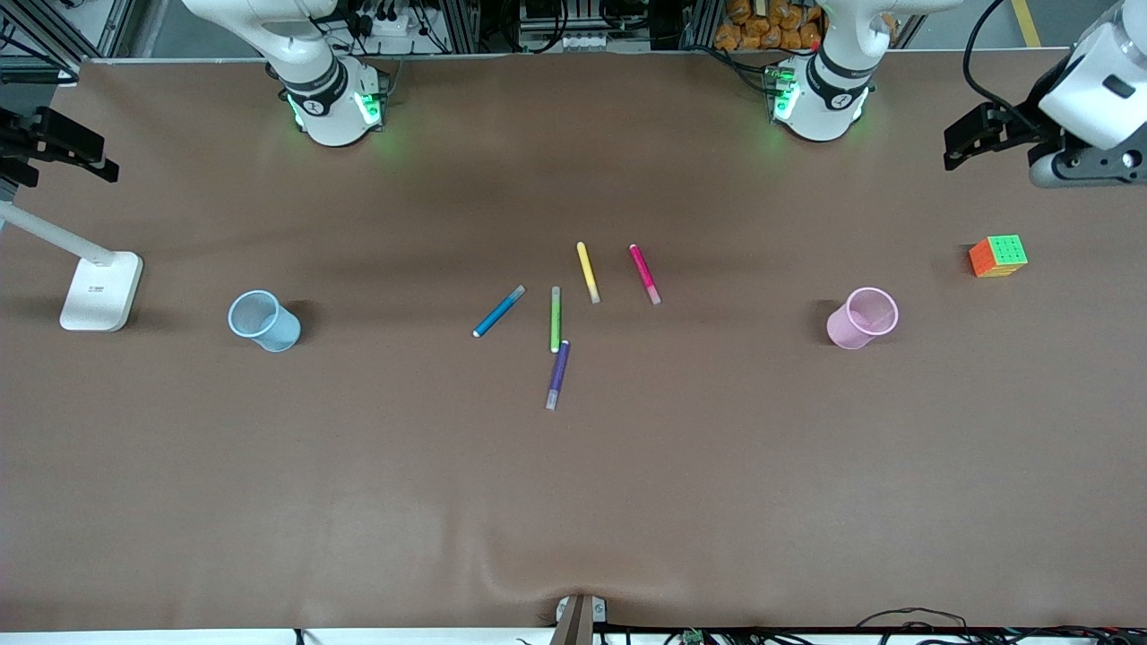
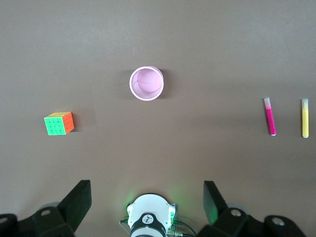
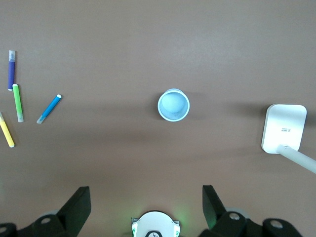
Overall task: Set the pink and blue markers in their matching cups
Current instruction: 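Move the left gripper toward the markers in the table middle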
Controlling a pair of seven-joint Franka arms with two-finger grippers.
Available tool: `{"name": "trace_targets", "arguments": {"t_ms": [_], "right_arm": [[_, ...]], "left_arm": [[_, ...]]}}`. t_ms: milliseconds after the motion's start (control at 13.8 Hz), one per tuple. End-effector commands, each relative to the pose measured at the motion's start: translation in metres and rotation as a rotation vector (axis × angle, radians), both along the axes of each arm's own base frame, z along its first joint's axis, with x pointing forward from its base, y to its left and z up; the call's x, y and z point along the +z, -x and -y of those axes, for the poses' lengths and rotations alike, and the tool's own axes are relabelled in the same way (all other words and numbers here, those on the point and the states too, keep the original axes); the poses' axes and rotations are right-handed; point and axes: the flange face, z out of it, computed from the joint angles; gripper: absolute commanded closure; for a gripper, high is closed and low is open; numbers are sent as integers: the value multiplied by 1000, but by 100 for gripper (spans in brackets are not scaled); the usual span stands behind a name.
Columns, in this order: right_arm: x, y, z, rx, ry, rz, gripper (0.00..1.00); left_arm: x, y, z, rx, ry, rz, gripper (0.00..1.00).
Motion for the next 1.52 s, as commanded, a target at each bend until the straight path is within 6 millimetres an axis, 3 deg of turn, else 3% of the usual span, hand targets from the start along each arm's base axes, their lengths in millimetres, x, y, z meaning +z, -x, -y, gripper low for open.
{"name": "trace_targets", "arguments": {"t_ms": [0, 726, 871, 1088, 1306, 1451], "right_arm": [[5, -2, -1, 7, -18, 7, 0], [-7, -12, -7, 21, -16, -19, 0], [-12, -15, -7, 21, -5, -29, 0], [-16, -18, -5, 18, 5, -34, 0], [-27, -25, -5, 18, 18, -50, 0], [-27, -26, -4, 15, 20, -50, 0]], "left_arm": [[-2, -7, 1, 5, -16, 0, 0], [-20, -14, 10, -17, -19, -39, 0], [-33, -22, 14, -21, -7, -68, 0], [-39, -23, 21, -33, -7, -79, 0], [-66, -23, 54, -61, -16, -168, 0], [-104, -28, 80, -21, -26, -267, 0]]}}
